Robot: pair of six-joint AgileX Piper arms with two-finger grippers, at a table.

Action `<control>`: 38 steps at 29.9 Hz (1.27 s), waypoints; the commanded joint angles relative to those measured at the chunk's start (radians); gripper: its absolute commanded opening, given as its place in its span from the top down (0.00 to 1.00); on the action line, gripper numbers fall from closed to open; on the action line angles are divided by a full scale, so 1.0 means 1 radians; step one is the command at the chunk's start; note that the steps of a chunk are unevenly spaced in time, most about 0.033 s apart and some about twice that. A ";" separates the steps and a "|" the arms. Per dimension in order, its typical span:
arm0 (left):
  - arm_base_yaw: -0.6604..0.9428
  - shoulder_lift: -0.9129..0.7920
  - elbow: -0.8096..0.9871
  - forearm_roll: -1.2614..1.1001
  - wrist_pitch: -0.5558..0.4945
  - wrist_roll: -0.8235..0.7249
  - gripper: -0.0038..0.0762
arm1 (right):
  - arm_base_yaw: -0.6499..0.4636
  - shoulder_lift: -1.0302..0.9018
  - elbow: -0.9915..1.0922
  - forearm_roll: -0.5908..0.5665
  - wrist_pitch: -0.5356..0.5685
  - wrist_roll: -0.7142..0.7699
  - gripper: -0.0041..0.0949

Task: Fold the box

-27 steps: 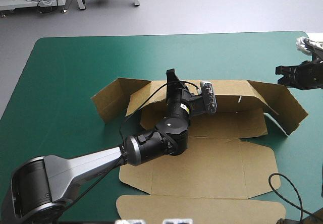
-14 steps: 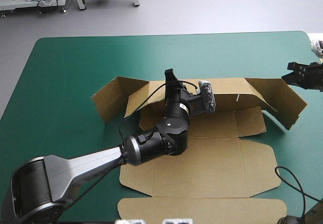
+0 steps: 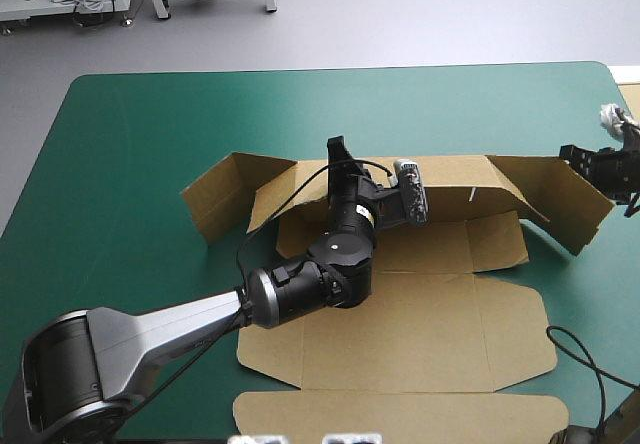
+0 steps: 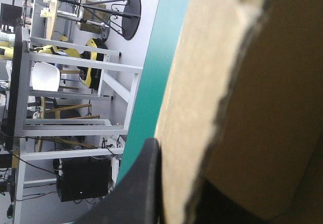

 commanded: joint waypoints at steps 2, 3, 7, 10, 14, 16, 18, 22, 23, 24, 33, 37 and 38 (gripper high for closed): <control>-0.002 -0.050 -0.026 0.045 -0.018 -0.026 0.96 | -0.007 -0.051 0.036 0.090 0.044 -0.077 0.98; -0.002 -0.050 -0.026 0.045 -0.020 -0.026 0.96 | -0.007 -0.051 0.043 0.098 0.044 -0.082 0.98; -0.002 -0.048 -0.026 0.041 -0.025 -0.026 0.96 | -0.007 -0.063 0.067 0.111 0.044 -0.097 0.98; -0.002 -0.048 -0.026 0.041 -0.025 -0.026 0.96 | -0.007 -0.092 0.088 0.121 0.044 -0.115 0.98; -0.002 -0.048 -0.026 0.040 -0.025 -0.026 0.96 | 0.002 -0.128 0.116 0.121 0.044 -0.124 0.98; -0.002 -0.048 -0.026 0.038 -0.025 -0.026 0.96 | 0.013 -0.147 0.128 0.121 0.044 -0.127 0.98; -0.002 -0.048 -0.026 0.035 -0.025 -0.026 0.96 | 0.036 -0.169 0.135 0.124 0.044 -0.127 0.98; -0.002 -0.048 -0.026 0.034 -0.025 -0.026 0.96 | 0.082 -0.223 0.159 0.142 0.044 -0.112 0.98; -0.002 -0.048 -0.026 0.034 -0.025 -0.026 0.96 | 0.094 -0.237 0.164 0.142 0.044 -0.112 0.98; -0.002 -0.048 -0.026 0.029 -0.025 -0.026 0.96 | 0.103 -0.251 0.169 0.142 0.044 -0.112 0.98; -0.002 -0.048 -0.026 0.022 -0.023 -0.033 0.96 | 0.121 -0.343 0.180 0.114 0.044 -0.072 0.98; -0.002 -0.048 -0.026 0.016 -0.023 -0.033 0.96 | 0.121 -0.365 0.192 0.057 0.044 -0.055 0.98; -0.002 -0.048 -0.026 0.013 -0.023 -0.033 0.96 | 0.121 -0.368 0.202 0.055 0.044 -0.056 0.98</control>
